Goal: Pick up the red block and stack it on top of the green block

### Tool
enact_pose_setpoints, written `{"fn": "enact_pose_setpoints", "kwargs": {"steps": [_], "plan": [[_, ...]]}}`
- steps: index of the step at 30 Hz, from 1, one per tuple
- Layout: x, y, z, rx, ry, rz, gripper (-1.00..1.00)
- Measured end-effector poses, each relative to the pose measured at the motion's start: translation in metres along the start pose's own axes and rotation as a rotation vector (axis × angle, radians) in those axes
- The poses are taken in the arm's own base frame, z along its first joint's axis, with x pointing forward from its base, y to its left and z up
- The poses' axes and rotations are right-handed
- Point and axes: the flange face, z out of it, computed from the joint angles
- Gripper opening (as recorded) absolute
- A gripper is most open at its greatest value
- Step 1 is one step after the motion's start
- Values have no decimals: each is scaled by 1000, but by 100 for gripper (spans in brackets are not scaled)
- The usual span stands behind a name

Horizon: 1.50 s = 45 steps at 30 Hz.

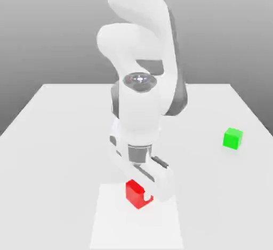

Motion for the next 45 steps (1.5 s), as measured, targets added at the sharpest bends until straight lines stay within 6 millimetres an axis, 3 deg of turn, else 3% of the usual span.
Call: {"fn": "enact_pose_setpoints", "kwargs": {"steps": [7,8,14,18,22,28,33,35,45], "plan": [[0,5,-31,-8,3,-8,-100],[-7,7,-34,-9,4,-38,-100],[-100,35,-54,-7,10,-412,-100],[-159,72,-64,-6,12,-682,-100],[-211,121,-71,-6,10,-957,-100],[-267,211,-76,-8,4,-1372,-100],[-291,294,-75,-10,-6,-1719,-100],[-294,316,-72,-9,-8,-1808,-100],[-297,322,-28,-2,-4,-1836,-100]]}}
